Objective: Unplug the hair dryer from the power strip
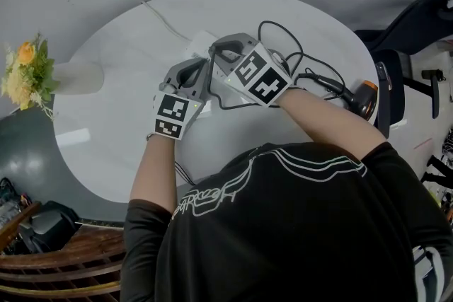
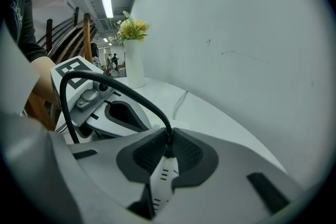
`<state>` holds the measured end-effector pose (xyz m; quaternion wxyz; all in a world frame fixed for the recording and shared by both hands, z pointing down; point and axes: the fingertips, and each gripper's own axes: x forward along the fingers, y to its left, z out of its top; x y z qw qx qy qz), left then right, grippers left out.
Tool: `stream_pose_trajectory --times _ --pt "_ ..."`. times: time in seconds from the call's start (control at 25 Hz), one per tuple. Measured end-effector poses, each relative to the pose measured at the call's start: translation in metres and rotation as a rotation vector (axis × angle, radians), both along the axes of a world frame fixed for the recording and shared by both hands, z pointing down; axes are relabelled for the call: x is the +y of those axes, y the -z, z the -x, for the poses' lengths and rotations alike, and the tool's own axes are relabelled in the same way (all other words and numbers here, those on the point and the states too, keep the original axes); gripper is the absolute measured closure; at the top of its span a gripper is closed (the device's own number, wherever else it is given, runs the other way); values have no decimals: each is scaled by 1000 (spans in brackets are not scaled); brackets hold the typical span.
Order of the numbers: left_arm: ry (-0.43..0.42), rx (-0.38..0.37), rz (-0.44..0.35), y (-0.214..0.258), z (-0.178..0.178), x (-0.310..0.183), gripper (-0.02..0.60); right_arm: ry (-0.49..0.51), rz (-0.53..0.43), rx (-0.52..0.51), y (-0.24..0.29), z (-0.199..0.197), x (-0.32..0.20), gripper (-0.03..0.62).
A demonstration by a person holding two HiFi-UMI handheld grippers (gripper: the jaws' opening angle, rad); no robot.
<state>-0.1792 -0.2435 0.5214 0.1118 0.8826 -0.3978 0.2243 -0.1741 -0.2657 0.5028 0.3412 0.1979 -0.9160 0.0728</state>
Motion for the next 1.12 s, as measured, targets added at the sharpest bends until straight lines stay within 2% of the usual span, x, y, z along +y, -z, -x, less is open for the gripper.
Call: stream_pose_trajectory --times 0.16,0.36,0.48,0.72,0.88,0.96,1.12 --pt "4 -12 -19 0 -1 0 580 5 7 -5 0 -1 0 568" --pt "2 -15 -22 1 -1 1 580 -20 119 -81 0 -6 -6 568" --pt "4 -17 -23 1 -1 1 580 -35 146 -104 0 -7 -7 568" --pt "6 -13 -30 1 -1 0 580 -14 34 -20 6 -1 1 568" --pt "8 -8 -24 1 -1 0 580 -4 30 -11 6 -1 2 568" --pt "7 -5 -18 1 -1 0 580 -14 56 -26 5 -3 -1 568" --pt "9 -2 -2 0 -2 -1 580 -74 177 -94 1 -9 -8 568"
